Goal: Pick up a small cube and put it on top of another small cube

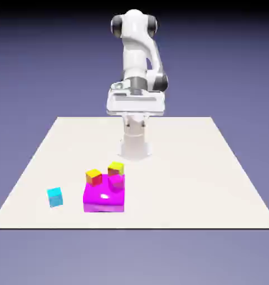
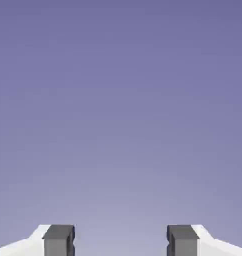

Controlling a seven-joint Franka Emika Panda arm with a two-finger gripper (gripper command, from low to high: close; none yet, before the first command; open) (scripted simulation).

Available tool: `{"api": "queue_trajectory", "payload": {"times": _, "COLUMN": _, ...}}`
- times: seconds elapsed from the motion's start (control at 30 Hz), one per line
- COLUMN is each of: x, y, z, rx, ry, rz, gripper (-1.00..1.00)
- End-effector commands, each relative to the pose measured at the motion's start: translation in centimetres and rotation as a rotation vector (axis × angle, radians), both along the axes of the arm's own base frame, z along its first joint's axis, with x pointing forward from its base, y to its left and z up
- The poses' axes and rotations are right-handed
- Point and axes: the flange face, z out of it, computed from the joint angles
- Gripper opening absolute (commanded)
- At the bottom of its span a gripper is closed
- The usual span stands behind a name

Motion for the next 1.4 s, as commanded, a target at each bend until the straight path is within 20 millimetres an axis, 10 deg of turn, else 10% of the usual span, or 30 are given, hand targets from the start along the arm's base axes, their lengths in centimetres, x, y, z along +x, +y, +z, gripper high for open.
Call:
{"api": "queue_trajectory", "payload": {"times": 0.0, "x": 0.7, "y": -1.0, "z": -0.9, "rx": 0.064, "ry": 0.038, "rz": -0.065, "gripper": 0.00}}
{"api": "queue_trajectory", "payload": {"times": 0.3, "x": 4.2, "y": -9.9, "z": -10.8, "rx": 0.523, "ry": 0.359, "rz": -0.715, "gripper": 0.00}}
{"api": "queue_trajectory", "payload": {"times": 0.67, "x": 3.2, "y": -21.1, "z": -21.6, "rx": 0.836, "ry": 0.537, "rz": -1.622, "gripper": 0.00}}
{"api": "queue_trajectory", "payload": {"times": 1.07, "x": -0.1, "y": -32.6, "z": -24.8, "rx": 1.018, "ry": 0.249, "rz": -2.519, "gripper": 0.00}}
{"api": "queue_trajectory", "payload": {"times": 1.37, "x": -1.5, "y": -33.2, "z": -29.5, "rx": 0.936, "ry": 0.281, "rz": -2.579, "gripper": 0.00}}
